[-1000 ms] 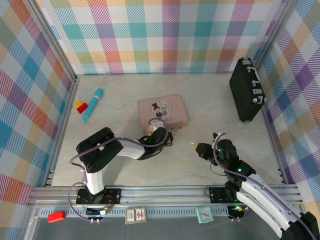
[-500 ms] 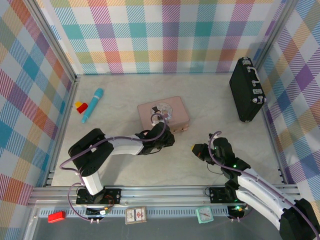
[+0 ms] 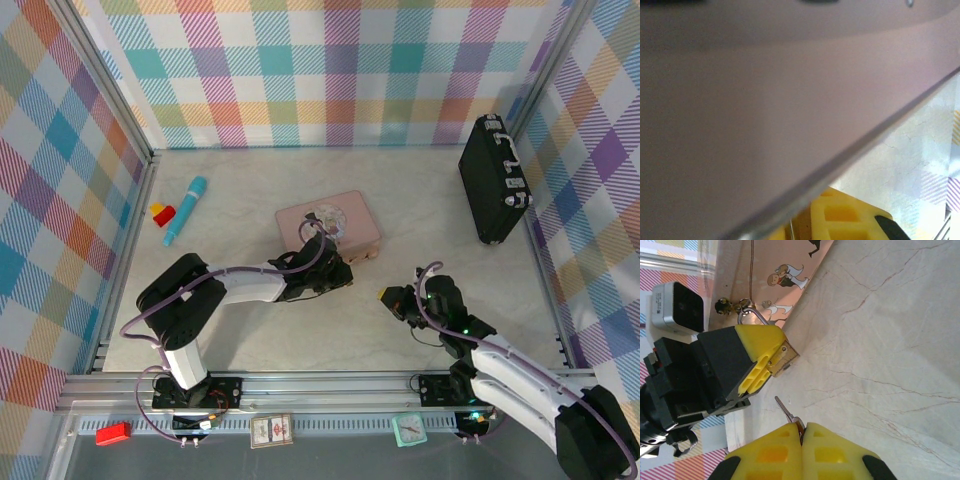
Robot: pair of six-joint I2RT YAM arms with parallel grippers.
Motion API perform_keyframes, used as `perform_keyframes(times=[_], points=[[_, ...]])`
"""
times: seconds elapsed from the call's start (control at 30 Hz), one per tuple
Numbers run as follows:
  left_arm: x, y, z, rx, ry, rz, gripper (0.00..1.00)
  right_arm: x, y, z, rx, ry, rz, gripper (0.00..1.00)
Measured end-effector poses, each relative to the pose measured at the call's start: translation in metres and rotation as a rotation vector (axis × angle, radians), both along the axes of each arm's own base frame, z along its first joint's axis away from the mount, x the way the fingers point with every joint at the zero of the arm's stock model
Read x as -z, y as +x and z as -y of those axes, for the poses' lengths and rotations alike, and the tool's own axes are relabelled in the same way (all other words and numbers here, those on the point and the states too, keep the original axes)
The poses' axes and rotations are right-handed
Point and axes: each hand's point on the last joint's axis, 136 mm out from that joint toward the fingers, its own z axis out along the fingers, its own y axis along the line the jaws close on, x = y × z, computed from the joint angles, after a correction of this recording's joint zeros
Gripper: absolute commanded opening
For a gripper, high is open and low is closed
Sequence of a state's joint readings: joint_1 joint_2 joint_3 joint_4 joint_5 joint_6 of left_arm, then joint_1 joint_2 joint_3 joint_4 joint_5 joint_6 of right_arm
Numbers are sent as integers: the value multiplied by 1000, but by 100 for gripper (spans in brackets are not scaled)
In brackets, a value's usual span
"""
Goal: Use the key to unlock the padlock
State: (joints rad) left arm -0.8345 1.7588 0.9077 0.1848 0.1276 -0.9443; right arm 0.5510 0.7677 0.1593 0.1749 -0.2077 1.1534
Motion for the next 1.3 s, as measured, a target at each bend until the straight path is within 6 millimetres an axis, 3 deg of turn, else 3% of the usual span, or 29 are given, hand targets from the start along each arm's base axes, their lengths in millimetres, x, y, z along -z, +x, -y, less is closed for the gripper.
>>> perform_keyframes(times=[0.6,0.93,1.3], points=[[-8,16,11,-82,-138,-44,0,-10,13,-10,42,115,-20,0],[-12,20,14,-103,-169,-52,0,-5,22,-19,54,165,-59,0],[-16,23,14,-129,-200,-49,0,13,31,-26,82,217,-153,0]])
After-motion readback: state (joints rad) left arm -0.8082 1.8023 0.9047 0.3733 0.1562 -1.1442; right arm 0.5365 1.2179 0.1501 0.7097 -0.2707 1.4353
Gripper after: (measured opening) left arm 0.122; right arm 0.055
